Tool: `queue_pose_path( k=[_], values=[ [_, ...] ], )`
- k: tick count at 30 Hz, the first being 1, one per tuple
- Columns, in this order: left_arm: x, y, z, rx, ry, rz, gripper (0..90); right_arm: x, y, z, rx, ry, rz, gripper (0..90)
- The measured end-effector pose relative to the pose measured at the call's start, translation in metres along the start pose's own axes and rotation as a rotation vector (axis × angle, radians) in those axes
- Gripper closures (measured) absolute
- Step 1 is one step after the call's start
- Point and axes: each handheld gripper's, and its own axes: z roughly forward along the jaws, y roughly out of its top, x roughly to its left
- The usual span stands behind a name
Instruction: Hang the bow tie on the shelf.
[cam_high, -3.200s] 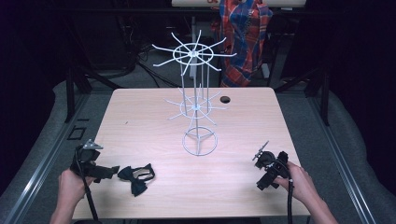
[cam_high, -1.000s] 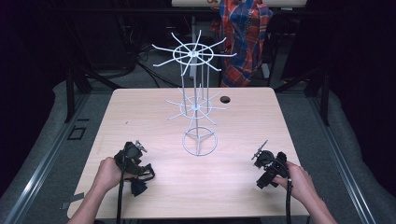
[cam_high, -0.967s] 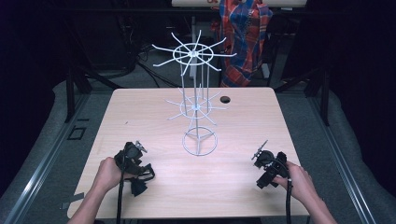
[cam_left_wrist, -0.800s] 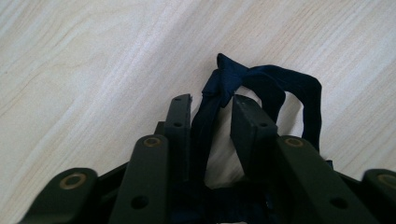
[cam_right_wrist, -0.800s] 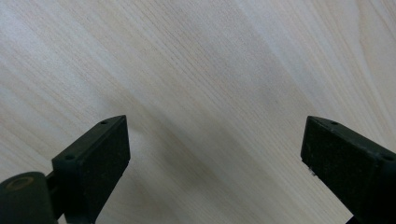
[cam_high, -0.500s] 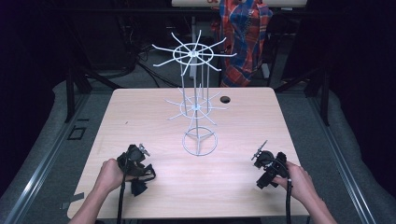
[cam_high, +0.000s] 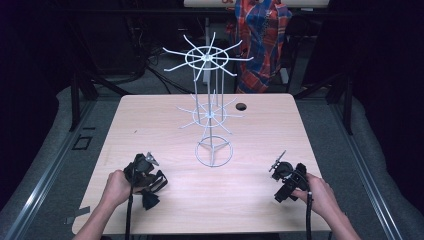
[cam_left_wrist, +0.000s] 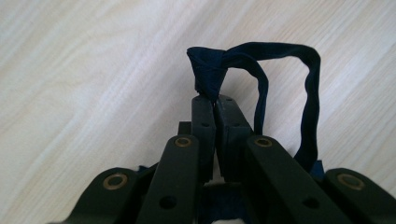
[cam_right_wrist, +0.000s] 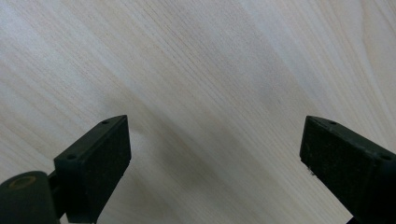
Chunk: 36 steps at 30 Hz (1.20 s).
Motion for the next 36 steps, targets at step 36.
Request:
queue_pose_path(
  k=[36],
  values=[
    [0.005,-0.005,-0.053,-0.314,0.061,-0.147,87.4,-0.002,0.000,-0.003,-0.039,0.013,0.007,3.2]
  ],
)
